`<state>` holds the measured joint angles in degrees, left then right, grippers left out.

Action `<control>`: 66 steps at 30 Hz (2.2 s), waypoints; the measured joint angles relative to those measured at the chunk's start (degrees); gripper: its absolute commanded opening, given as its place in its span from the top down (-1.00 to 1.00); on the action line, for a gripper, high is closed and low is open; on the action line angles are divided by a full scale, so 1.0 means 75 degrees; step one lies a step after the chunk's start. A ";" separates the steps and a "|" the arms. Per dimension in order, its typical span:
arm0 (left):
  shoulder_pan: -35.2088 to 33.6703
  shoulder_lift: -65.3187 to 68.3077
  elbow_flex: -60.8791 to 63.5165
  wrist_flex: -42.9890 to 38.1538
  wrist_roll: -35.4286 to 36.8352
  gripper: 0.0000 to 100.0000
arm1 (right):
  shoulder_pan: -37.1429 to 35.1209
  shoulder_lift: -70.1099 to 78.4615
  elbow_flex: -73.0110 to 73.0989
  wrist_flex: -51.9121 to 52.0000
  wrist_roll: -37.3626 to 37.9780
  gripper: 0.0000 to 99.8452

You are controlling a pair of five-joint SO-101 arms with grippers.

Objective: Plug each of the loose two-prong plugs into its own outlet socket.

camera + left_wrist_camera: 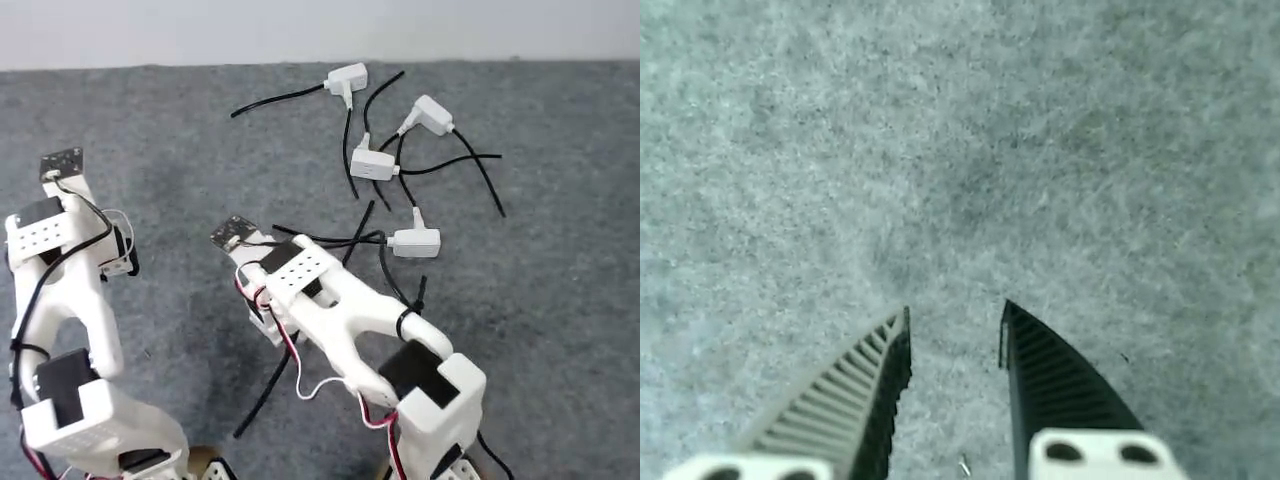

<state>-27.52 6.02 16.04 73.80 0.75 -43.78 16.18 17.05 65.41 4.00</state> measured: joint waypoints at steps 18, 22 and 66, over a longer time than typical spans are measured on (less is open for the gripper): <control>0.0000 0.0000 0.0000 0.0000 0.0000 0.73 | 0.2344 -0.0750 -0.0047 0.0516 0.0774 0.38; 0.0000 0.0000 0.0000 0.0000 0.0000 0.73 | 0.2286 -0.1125 -0.0047 0.0914 0.1055 0.38; 0.0785 -1.4394 0.7291 0.0082 -0.1653 0.72 | 0.3751 -1.5871 0.3165 0.3645 0.1700 0.38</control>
<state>-21.63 -101.93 70.73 74.42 -11.65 -15.65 -102.86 40.79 92.75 16.75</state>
